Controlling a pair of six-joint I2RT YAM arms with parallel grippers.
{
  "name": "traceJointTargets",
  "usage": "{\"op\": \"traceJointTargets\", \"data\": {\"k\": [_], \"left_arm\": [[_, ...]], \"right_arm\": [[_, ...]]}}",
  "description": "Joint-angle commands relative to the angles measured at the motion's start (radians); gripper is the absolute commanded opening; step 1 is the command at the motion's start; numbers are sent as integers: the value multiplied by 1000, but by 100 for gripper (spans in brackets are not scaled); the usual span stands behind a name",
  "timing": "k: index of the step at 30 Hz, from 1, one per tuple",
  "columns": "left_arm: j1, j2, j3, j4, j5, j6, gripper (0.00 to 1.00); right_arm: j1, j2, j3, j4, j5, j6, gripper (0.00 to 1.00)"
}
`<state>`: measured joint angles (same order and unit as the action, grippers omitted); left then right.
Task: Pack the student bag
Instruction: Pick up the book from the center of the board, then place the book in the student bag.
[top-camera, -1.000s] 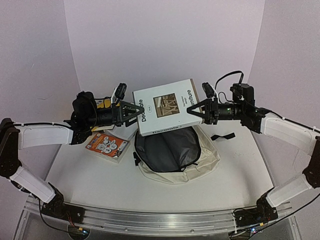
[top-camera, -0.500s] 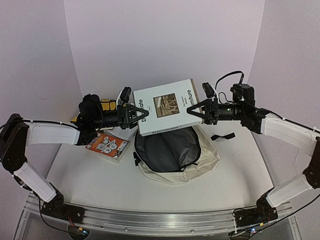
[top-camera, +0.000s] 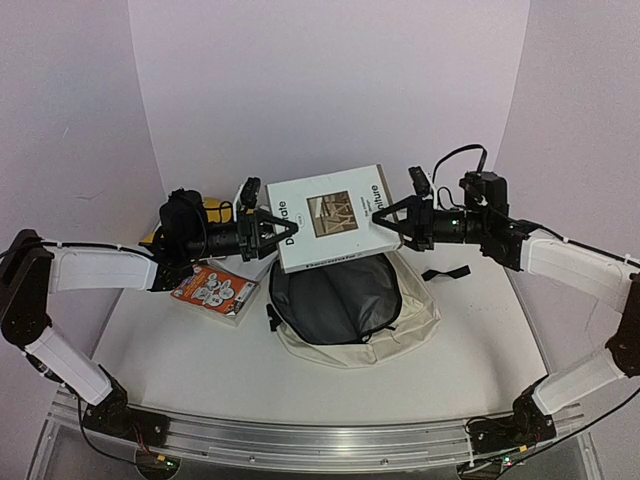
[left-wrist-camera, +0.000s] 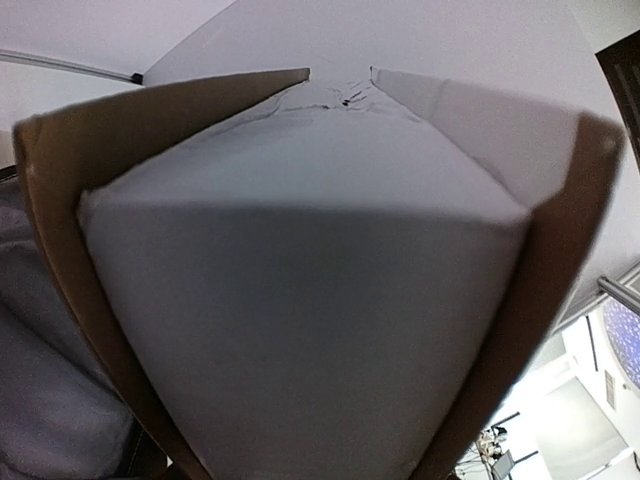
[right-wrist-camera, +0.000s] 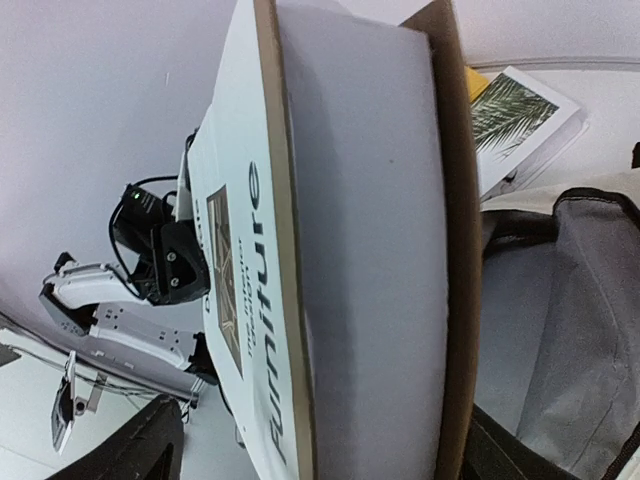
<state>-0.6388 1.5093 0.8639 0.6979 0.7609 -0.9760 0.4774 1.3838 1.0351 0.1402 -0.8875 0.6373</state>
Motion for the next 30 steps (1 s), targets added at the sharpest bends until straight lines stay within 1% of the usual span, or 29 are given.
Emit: {"op": "traceJointTargets", "data": {"k": [1,5,8,10,11,12,13,14,16,18,22,24,25,28,30], "left_arm": [[29,-96,-14,-120,-136,19,27],[80,-140,-74,-124,-162,-28,27],[121,-186,-116,-193,-187,-43,28],[144,-208,-134,-236,-193,-46,28],[154,-211,-141,-239,-193,-47,28],[170,-222,-150,-248,-185,-48,29],[179,-232,-159,-266,-181,-48,29],[188,-242,-162,-289,-182,-42,29],[193,-254,-167,-327,-183,-35,29],[196,-260,-178,-339,-178,-40,29],[202,-263,-201,-349,-168,-59,29],[205,-264,-210,-354,-162,-66,29],[205,-262,-214,-358,-161,-68,29],[206,-259,-223,-359,-161,-74,28],[206,-259,-229,-359,-164,-80,28]], "right_arm": [[1,-21,-10,-26,160,-43,89],[0,-15,-5,-100,311,-75,92],[-1,7,22,-260,549,-113,94],[-2,38,40,-339,653,-130,94],[-1,51,43,-355,661,-138,94],[-2,81,47,-375,673,-155,88],[-1,105,49,-390,660,-164,79],[0,132,51,-397,630,-170,75],[1,181,53,-404,595,-175,70],[1,218,53,-405,607,-183,70],[2,269,65,-416,680,-203,70],[2,290,74,-417,657,-217,67],[4,298,78,-417,641,-222,64],[11,322,98,-415,613,-238,59],[19,334,111,-413,599,-243,59]]}}
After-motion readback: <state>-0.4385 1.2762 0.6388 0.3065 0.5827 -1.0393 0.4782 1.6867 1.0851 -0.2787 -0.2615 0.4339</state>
